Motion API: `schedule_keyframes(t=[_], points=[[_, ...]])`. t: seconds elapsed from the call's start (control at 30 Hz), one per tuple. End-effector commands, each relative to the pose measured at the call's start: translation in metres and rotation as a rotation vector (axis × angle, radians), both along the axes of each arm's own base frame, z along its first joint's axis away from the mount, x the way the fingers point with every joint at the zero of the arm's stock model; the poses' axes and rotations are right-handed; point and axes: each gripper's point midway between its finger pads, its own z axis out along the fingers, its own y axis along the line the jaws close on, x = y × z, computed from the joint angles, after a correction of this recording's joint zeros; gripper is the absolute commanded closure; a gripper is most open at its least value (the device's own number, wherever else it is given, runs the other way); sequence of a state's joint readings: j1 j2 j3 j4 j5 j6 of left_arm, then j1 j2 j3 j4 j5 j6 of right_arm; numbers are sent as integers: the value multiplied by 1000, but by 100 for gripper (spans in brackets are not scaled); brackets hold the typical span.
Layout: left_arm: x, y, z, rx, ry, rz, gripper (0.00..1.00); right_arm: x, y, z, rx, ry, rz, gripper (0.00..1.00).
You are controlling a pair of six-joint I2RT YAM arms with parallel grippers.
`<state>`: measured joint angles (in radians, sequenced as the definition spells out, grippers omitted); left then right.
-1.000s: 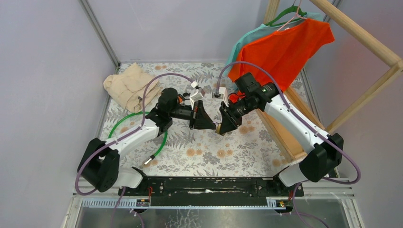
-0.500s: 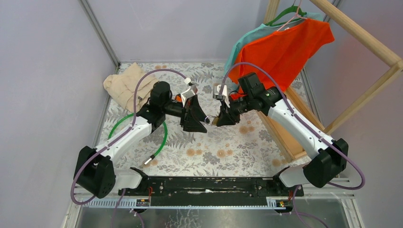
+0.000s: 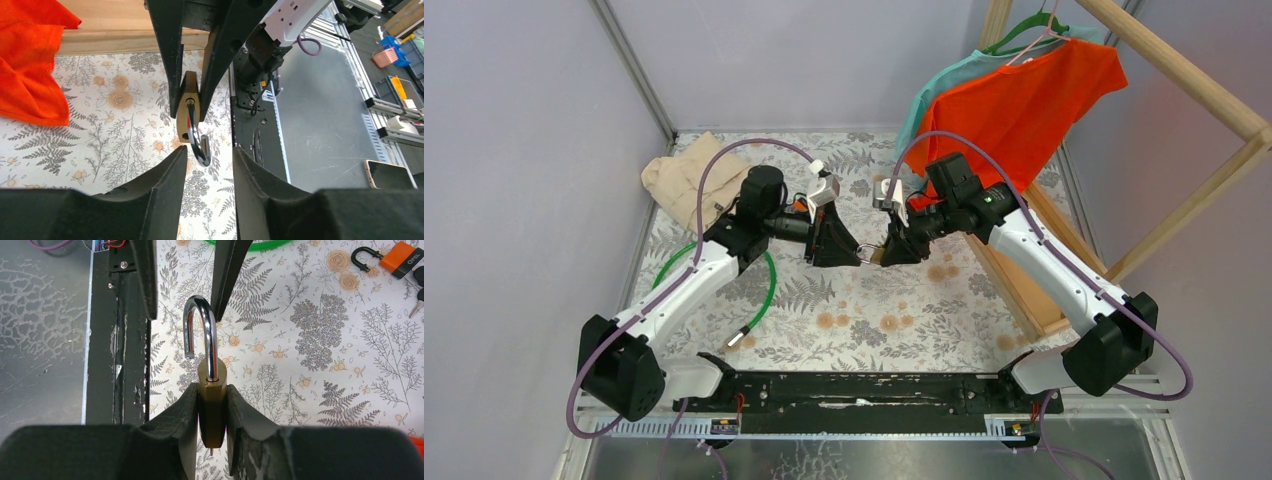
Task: Lock with the key
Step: Lock the lock.
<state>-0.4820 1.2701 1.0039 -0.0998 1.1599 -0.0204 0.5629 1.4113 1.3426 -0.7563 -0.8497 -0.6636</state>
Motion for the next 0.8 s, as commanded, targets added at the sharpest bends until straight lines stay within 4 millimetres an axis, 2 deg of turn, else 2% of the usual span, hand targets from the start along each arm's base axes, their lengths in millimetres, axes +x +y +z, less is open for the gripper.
schedule_keyframes(t=[0.0, 0.3, 0.5, 0.6, 0.7, 0.77], points=[[4, -3, 5, 11, -47, 21, 57, -4, 6, 23, 67, -31, 33, 100], [7, -9, 5, 20, -21, 20, 62, -4, 8, 22, 68, -24, 35, 100], [6, -11, 3, 19, -9, 12, 72, -4, 9, 25, 72, -25, 35, 100], [4, -12, 1, 20, -8, 3, 81, -4, 10, 28, 79, -21, 34, 100], [0, -12, 1, 8, -17, -22, 99, -2, 14, 34, 93, -4, 24, 100], [-2, -12, 5, -8, -12, -31, 100, -2, 16, 36, 95, 15, 26, 100]])
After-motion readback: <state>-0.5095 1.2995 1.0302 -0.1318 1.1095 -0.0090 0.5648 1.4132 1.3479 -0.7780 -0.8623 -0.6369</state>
